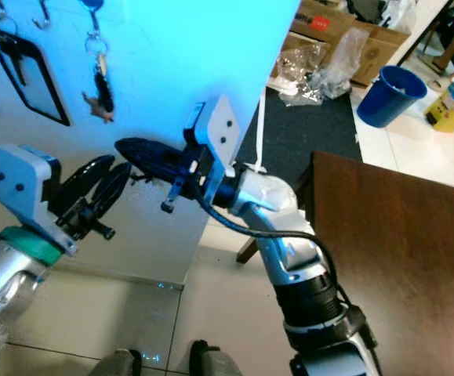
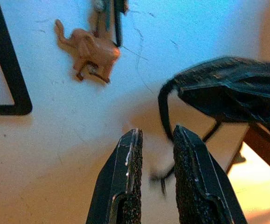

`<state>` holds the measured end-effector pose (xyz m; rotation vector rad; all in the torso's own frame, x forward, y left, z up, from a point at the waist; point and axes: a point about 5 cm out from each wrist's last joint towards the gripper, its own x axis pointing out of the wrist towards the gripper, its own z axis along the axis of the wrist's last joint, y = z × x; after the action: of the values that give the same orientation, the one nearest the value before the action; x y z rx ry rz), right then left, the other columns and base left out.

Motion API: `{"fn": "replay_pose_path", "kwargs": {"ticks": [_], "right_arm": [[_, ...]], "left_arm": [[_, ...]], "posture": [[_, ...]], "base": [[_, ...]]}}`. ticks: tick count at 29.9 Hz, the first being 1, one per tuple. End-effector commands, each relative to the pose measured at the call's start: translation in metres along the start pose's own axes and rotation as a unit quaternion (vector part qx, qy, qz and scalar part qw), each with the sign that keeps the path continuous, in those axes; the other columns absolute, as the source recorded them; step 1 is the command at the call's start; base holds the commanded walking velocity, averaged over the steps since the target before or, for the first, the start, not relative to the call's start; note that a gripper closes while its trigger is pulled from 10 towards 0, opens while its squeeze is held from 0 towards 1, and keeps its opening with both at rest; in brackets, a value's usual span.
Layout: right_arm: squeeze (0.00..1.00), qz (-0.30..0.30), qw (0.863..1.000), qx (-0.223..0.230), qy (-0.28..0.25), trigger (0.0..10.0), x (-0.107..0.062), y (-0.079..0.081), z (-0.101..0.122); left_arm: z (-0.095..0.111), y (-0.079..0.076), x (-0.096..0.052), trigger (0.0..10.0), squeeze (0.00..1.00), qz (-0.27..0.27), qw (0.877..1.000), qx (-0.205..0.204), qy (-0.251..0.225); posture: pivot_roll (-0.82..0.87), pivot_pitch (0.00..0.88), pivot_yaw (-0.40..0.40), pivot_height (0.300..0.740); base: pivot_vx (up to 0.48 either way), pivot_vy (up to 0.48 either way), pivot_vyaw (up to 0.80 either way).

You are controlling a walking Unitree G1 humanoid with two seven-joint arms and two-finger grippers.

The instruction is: Hang keys on a hook

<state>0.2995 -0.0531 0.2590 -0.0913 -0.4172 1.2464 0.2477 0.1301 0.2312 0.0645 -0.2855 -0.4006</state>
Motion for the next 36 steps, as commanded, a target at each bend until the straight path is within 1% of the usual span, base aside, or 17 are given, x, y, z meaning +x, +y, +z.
{"fn": "replay_pose_path", "kwargs": {"ticks": [1, 3, 8, 9, 12, 13, 16, 18, 20, 21, 22, 25, 26, 30, 33, 34, 36], "right_arm": [[0.0, 0.01, 1.0, 0.002, -0.003, 10.0, -0.001, 0.004, 0.001], [0.0, 0.013, 1.0, 0.003, -0.003, 10.0, -0.001, 0.005, 0.001], [0.0, 0.015, 1.0, 0.004, -0.003, 10.0, -0.001, 0.006, 0.001], [0.0, 0.015, 1.0, 0.004, -0.003, 10.0, -0.001, 0.006, 0.001], [0.0, 0.015, 1.0, 0.004, -0.002, 10.0, -0.002, 0.006, 0.001], [0.0, 0.014, 1.0, 0.004, -0.002, 10.0, -0.002, 0.006, 0.0], [0.0, 0.011, 1.0, 0.003, 0.0, 10.0, -0.002, 0.005, -0.001], [0.0, 0.011, 1.0, 0.003, 0.0, 10.0, -0.002, 0.005, -0.001], [0.0, 0.005, 1.0, 0.001, 0.004, 10.0, -0.004, 0.003, -0.002], [0.0, 0.005, 1.0, 0.001, 0.004, 10.0, -0.004, 0.003, -0.002], [0.0, -0.003, 1.0, -0.001, 0.006, 10.0, -0.005, 0.001, -0.003], [0.0, -0.008, 1.0, -0.003, 0.008, 10.0, -0.005, 0.0, -0.004], [0.0, -0.033, 0.999, -0.018, 0.014, 10.0, -0.006, -0.005, -0.007], [0.0, -0.056, 0.997, -0.04, 0.026, 10.0, -0.005, -0.009, -0.012], [0.03, -0.051, 0.997, -0.042, 0.03, 10.0, -0.005, -0.006, -0.015], [1.0, -0.035, 0.998, -0.035, 0.034, 10.0, -0.005, -0.001, -0.018], [1.0, -0.022, 0.999, -0.029, 0.037, 10.0, -0.005, 0.004, -0.021]], "left_arm": [[-0.005, -0.003, 0.004, 10.0, 0.0, 0.004, 1.0, 0.004, 0.005], [-0.006, -0.003, 0.008, 10.0, 0.0, 0.014, 1.0, 0.003, 0.002], [-0.006, -0.002, 0.012, 10.0, 0.0, 0.023, 1.0, 0.004, 0.0], [-0.006, 0.0, 0.011, 4.7, 0.0, 0.026, 1.0, 0.005, 0.001], [-0.006, 0.001, 0.01, 4.7, 0.0, 0.029, 1.0, 0.007, 0.003], [-0.007, 0.003, 0.009, 0.0, 0.0, 0.033, 0.999, 0.009, 0.005], [-0.007, 0.008, 0.003, 0.0, 0.0, 0.041, 0.999, 0.016, 0.012], [-0.007, 0.008, 0.003, 0.0, 0.0, 0.041, 0.999, 0.016, 0.012], [-0.006, 0.014, -0.008, 0.0, 0.0, 0.047, 0.998, 0.026, 0.016], [-0.006, 0.014, -0.008, 0.0, 0.0, 0.047, 0.998, 0.026, 0.016], [-0.003, 0.018, -0.014, 0.0, 0.0, 0.05, 0.998, 0.03, 0.015], [-0.001, 0.02, -0.018, 0.0, 0.0, 0.051, 0.998, 0.033, 0.014], [0.005, 0.024, -0.022, 0.0, 0.0, 0.058, 0.998, 0.038, 0.008], [0.016, 0.029, -0.023, 0.0, 0.0, 0.07, 0.997, 0.043, -0.012], [0.021, 0.029, -0.022, 0.0, 0.0, 0.076, 0.996, 0.044, -0.024], [0.026, 0.028, -0.019, 0.0, 0.0, 0.076, 0.996, 0.041, -0.036], [0.03, 0.026, -0.015, 0.0, 0.0, 0.075, 0.995, 0.039, -0.045]], "posture": [[0.07, 0.144, -0.089, 0.74], [0.07, 0.144, -0.089, 0.74], [0.07, 0.142, -0.087, 0.74], [0.07, 0.14, -0.085, 0.74], [0.07, 0.14, -0.085, 0.74], [0.07, 0.14, -0.085, 0.74], [0.07, 0.14, -0.085, 0.74], [0.07, 0.14, -0.085, 0.74], [0.07, 0.142, -0.085, 0.74], [0.07, 0.142, -0.085, 0.74], [0.07, 0.142, -0.085, 0.74], [0.07, 0.142, -0.085, 0.74], [0.09, 0.149, -0.088, 0.74], [0.09, 0.149, -0.088, 0.74], [0.1, 0.151, -0.085, 0.74], [0.1, 0.151, -0.085, 0.74], [0.1, 0.154, -0.081, 0.74]], "base": [[0.0, 0.0, 0.0], [0.0, 0.0, 0.0], [0.0, 0.0, 0.0], [0.0, 0.0, 0.0], [0.0, 0.0, 0.0], [0.0, 0.0, 0.0], [0.0, 0.0, 0.0], [0.0, 0.0, 0.0], [0.0, 0.0, 0.0], [0.0, 0.0, 0.0], [0.0, 0.0, 0.0], [0.0, 0.0, 0.0], [0.0, 0.0, 0.0], [0.0, 0.0, 0.0], [0.0, 0.0, 0.0], [0.0, 0.0, 0.0], [0.0, 0.0, 0.0]]}}
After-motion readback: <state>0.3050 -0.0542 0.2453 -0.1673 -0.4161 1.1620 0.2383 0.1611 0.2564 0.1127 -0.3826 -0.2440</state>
